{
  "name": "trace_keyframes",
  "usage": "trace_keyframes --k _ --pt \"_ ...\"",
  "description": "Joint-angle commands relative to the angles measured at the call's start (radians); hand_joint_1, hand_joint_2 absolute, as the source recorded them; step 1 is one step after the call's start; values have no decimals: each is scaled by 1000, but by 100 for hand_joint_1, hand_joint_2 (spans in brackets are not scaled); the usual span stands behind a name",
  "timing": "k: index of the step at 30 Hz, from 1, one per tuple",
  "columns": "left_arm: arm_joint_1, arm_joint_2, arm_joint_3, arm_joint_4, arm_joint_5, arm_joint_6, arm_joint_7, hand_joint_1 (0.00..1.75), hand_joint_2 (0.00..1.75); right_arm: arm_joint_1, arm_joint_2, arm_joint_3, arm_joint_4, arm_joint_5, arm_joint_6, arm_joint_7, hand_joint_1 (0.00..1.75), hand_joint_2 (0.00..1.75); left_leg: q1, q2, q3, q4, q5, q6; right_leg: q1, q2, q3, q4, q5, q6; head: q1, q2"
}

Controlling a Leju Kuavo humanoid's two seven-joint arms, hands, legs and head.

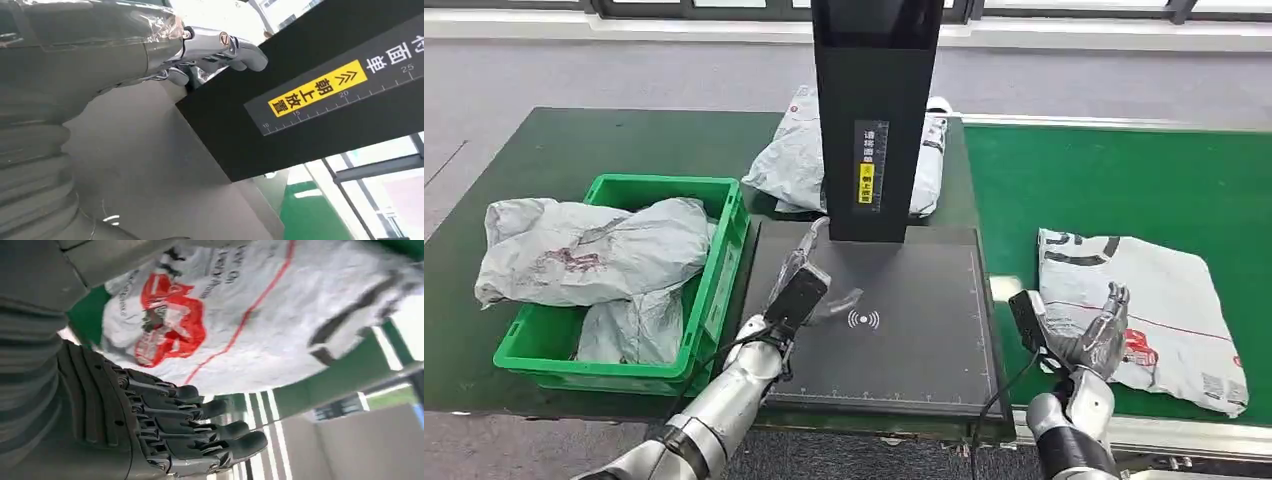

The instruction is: Moved the parcel from conveyor to table for the left to box.

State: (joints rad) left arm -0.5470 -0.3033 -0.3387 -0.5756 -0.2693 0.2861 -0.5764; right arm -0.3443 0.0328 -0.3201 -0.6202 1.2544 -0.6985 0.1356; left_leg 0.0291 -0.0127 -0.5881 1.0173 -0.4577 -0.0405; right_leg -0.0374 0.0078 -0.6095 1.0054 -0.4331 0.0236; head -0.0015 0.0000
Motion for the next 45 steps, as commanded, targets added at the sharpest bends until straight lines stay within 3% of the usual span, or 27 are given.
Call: trace_keyframes --k 1,2,4,5,9,13,17,20,21,23,24,25,26,27,28,41,43,45 --pt "-62 5 21 50 -5 -37 5 0 175 -94 -106 -61 332 171 188 292 0 175 0 -1 1 0 0 2 1 -2 2 -1 0 -2 0 0" --pt "-67 6 21 51 -6 -48 3 0 175 -87 -110 -64 336 185 288 333 0 175 0 -1 2 -1 0 4 1 -3 3 -2 0 -3 0 0" --pt "-75 6 23 56 -3 -60 4 0 175 -76 -111 -75 335 185 356 336 0 175 0 0 1 0 0 3 1 -2 2 -1 0 -2 0 0" --pt "-78 7 25 58 -4 -61 3 0 175 -78 -111 -89 344 171 406 318 175 175 -1 0 2 -1 0 3 0 -2 2 -1 0 -3 0 0" --pt "-70 22 36 52 0 -65 -3 0 175 -81 -98 -97 342 176 449 281 175 175 0 0 3 -1 0 3 2 -2 3 -2 0 -3 0 0" --pt "-34 42 54 14 1 -60 0 0 175 -97 -67 -113 322 172 403 218 175 175 0 2 5 -2 1 4 1 -1 6 -3 1 -2 0 0" --pt "-30 43 55 7 0 -61 1 0 175 -99 -63 -112 316 176 399 220 175 175 0 3 5 -1 0 4 1 0 7 -3 1 -2 0 0" --pt "3 53 78 -35 -3 -35 13 0 175 -111 -14 -126 246 126 235 49 175 175 0 4 6 -2 0 4 1 1 7 -3 2 -2 0 0" --pt "24 61 88 -62 -6 -32 15 0 175 -117 20 -131 193 78 218 -20 175 175 0 5 6 -1 0 3 1 3 6 -2 2 -1 0 0" --pt "35 64 95 -76 -11 -29 19 0 175 -111 41 -119 141 55 224 -41 175 175 0 7 6 -3 0 4 1 4 6 -3 2 -3 0 0" --pt "46 66 105 -92 -16 -22 21 0 175 -96 70 -114 67 -34 183 -158 175 175 0 9 6 -2 -1 4 1 6 5 -2 2 -2 0 0" --pt "55 64 121 -106 -17 -3 19 0 175 -76 113 -109 -47 -176 109 -346 175 175 0 11 6 -2 -1 4 1 8 4 -2 3 -3 0 0" --pt "66 63 136 -127 -27 14 15 0 175 -19 149 -38 -218 -297 111 -431 175 175 0 9 5 -1 -1 3 1 7 3 0 2 -2 0 0" --pt "72 62 148 -143 -33 17 13 0 175 49 167 46 -380 -373 144 -433 175 175 0 10 4 -2 -1 3 1 8 1 0 2 -3 0 0" --pt "73 62 151 -147 -37 15 16 0 175 74 167 84 -432 -373 152 -389 175 175 0 6 2 -1 0 2 0 5 1 1 1 -1 0 0" --pt "69 58 155 -143 -43 14 17 0 175 75 137 112 -399 -412 134 -389 175 175 -1 0 1 -1 0 3 -1 -1 2 0 -1 -2 0 0" --pt "73 56 171 -155 -41 36 -1 0 175 113 146 174 -477 -507 158 -491 175 175 -1 1 1 -1 0 3 0 -1 3 0 -1 -2 0 0" --pt "78 61 182 -183 -38 47 -11 0 175 187 161 294 -626 -542 242 -488 175 175 -1 -1 0 -1 0 2 0 -2 2 0 -1 -1 0 0"
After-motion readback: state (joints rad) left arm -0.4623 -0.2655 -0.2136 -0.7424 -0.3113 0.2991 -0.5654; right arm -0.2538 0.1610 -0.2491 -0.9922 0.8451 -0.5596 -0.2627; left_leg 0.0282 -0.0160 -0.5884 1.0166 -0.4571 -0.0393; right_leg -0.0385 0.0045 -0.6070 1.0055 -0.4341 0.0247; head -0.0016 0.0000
